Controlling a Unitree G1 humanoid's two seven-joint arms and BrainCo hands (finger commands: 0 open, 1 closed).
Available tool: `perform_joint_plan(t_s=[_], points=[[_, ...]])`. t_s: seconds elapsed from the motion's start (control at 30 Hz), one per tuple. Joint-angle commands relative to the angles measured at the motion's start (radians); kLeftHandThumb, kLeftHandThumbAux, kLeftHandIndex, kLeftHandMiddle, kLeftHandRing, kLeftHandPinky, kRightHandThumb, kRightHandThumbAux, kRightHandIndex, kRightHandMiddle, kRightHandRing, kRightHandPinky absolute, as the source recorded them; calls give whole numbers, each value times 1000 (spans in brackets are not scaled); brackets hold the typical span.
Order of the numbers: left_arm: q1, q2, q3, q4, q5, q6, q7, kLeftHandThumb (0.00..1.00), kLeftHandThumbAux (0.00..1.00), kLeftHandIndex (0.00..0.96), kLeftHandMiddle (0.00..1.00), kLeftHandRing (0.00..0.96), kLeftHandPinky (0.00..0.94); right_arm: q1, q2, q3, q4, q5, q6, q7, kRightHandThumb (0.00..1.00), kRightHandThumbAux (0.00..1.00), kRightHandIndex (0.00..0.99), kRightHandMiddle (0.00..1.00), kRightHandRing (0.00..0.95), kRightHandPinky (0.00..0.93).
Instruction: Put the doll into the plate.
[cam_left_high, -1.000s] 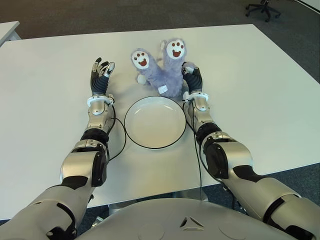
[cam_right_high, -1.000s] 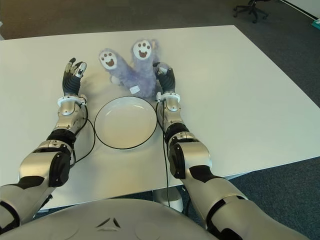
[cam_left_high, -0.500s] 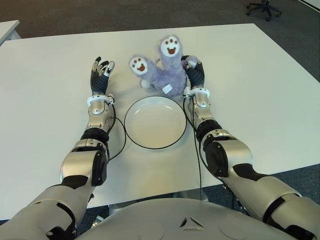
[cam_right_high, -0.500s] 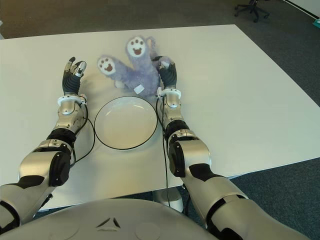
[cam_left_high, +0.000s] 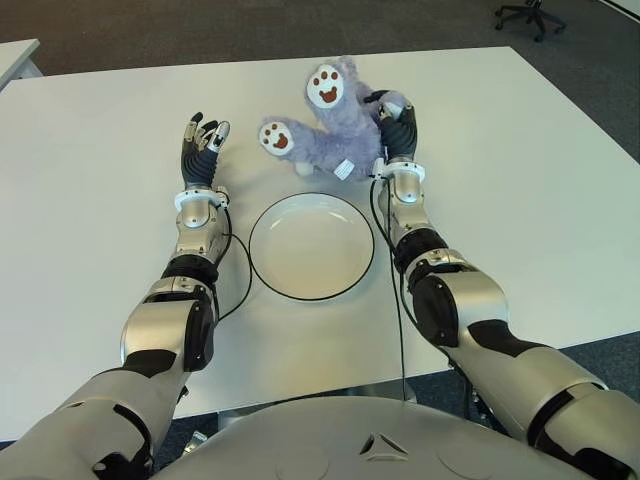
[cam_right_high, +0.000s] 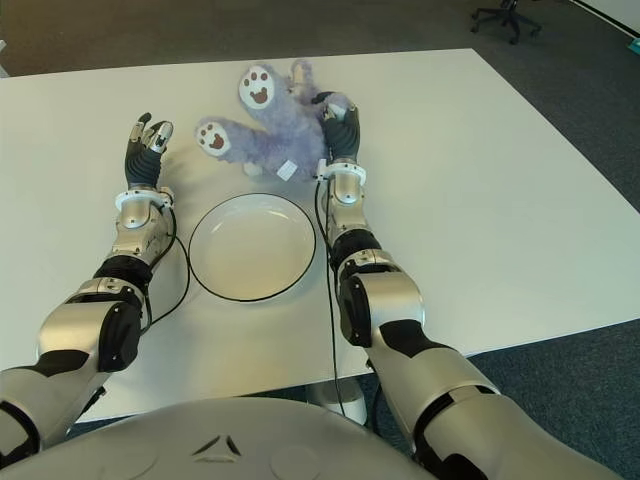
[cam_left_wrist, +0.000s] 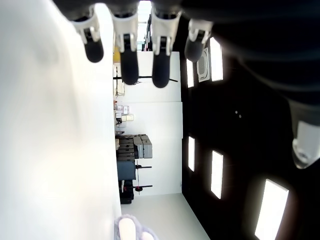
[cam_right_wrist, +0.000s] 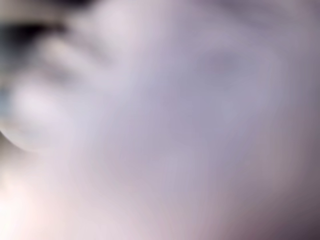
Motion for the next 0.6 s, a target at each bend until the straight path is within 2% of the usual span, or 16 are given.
perform_joint_plan(t_s=[0.03, 0.6], points=[[101, -43, -2, 84, 4, 69, 14, 0, 457, 90, 196, 158, 37, -33, -4, 6, -12, -8, -1, -18, 1000, 668, 382, 424, 502, 566], [107, -44, -5, 80, 7, 67, 18, 0, 448, 84, 189, 153, 41, -68, -21, 16, -8, -29, -4, -63, 1000, 667, 382, 430, 500, 564]])
